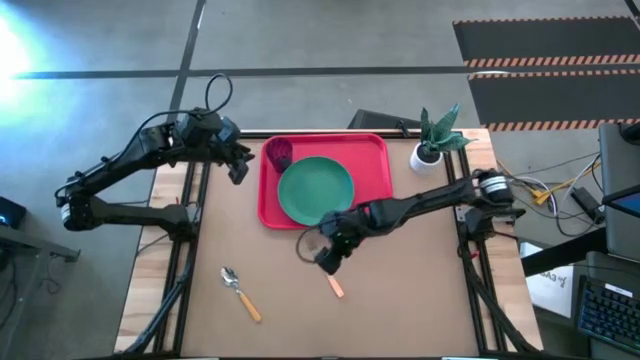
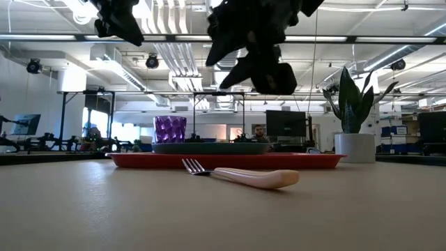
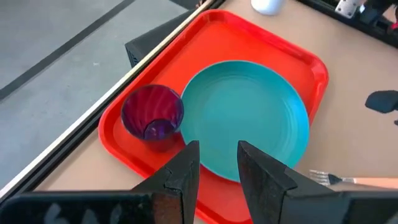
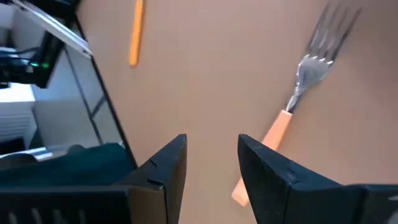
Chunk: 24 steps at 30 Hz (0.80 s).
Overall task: Pick and place plate/cup/fork/spoon on tray
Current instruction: Put the orange fork on the right side of the green plate on the orange tray
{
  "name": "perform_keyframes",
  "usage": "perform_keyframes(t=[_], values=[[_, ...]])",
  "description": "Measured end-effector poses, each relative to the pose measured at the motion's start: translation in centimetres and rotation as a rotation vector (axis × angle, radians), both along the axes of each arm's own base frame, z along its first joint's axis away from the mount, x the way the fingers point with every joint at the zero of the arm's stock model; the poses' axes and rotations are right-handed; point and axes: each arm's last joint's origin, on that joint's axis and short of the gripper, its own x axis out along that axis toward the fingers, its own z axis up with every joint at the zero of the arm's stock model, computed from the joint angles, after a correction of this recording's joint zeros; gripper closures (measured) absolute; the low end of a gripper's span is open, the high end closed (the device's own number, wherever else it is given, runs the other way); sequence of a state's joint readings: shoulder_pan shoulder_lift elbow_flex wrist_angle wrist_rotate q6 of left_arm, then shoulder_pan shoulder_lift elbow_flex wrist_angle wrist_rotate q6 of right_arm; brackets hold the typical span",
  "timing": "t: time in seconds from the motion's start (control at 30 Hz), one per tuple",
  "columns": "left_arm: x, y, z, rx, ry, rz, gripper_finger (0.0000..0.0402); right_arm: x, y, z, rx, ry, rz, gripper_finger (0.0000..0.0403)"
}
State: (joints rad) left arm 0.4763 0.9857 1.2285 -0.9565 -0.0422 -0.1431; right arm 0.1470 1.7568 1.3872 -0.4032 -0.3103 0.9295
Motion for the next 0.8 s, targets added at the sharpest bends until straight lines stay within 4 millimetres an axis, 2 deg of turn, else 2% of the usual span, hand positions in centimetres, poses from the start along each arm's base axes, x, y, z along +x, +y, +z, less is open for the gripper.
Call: perform_keyframes(t=[0.13,0.4,0.8], values=[[-0.5,-0.3,0.0,-0.005,0.015,-0.003,0.0311,1.8,1.6,-1.5,-0.004,0.110,0.038,0.0270],[-1.7,-0.9,0.6,0.045,-0.005,-0.032,0.0311,3.5,3.5,-2.6,-0.090,0.382,0.123,0.0270],[-3.3,-1.7,1.3,0.074,-0.055,-0.033,0.0311,6.5,4.5,-6.1,-0.240,0.494,0.137,0.0271]])
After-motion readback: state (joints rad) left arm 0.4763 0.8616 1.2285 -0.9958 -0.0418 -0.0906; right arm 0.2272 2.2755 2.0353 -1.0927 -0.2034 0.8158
